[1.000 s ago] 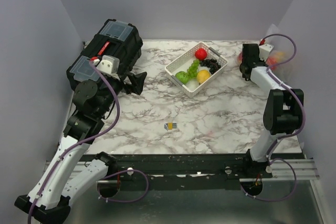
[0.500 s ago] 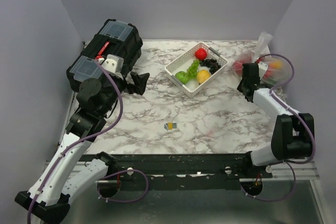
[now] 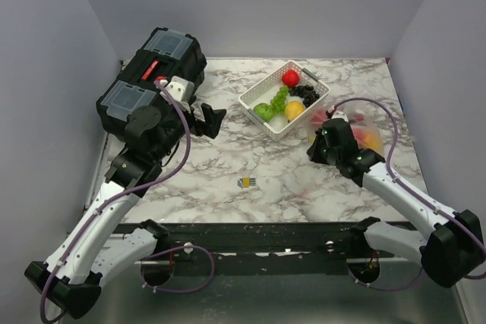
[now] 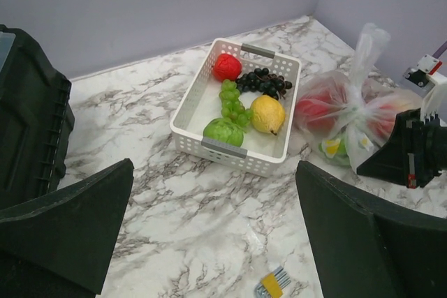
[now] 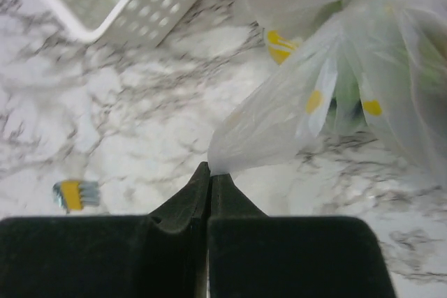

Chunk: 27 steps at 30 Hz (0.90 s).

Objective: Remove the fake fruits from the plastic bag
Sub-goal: Move the plastic bag to the center of the board.

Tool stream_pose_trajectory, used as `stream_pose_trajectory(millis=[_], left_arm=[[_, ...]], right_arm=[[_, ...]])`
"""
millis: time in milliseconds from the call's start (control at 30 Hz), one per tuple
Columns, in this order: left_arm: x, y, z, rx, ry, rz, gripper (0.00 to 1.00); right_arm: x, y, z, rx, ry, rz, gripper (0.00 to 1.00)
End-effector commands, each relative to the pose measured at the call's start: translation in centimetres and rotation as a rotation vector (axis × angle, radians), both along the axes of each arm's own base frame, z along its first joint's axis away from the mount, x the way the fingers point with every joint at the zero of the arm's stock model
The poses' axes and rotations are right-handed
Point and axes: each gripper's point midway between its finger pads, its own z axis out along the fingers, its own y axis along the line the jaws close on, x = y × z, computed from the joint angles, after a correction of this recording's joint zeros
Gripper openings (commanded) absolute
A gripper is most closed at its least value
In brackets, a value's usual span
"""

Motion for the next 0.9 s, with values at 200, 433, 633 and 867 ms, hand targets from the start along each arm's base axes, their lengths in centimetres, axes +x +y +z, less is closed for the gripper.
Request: stream_pose_trajectory(millis=[200, 433, 633, 867], left_arm=[[-0.2, -2.5, -0.6, 0.005, 0.066, -0.113, 0.99], [0.0, -2.6, -0.9, 0.007, 0.101, -0.109, 0.99], [0.1, -2.5, -0.9, 0.005, 0.101, -0.103, 0.99], [0.2, -3.5, -1.8, 0.007, 0.145, -0.141, 0.99]], right_arm=[[-9.1, 15.3, -1.9, 0.165, 0.107, 0.457, 0.01], [-12.4, 22.8, -0.3, 0.223, 0.047, 0.708, 0.03], [-11.8, 22.8, 1.7, 0.225, 0.000, 0.694, 0.37], [-10.2, 19.8, 8.6, 0.236, -0.173, 0.588, 0.61]])
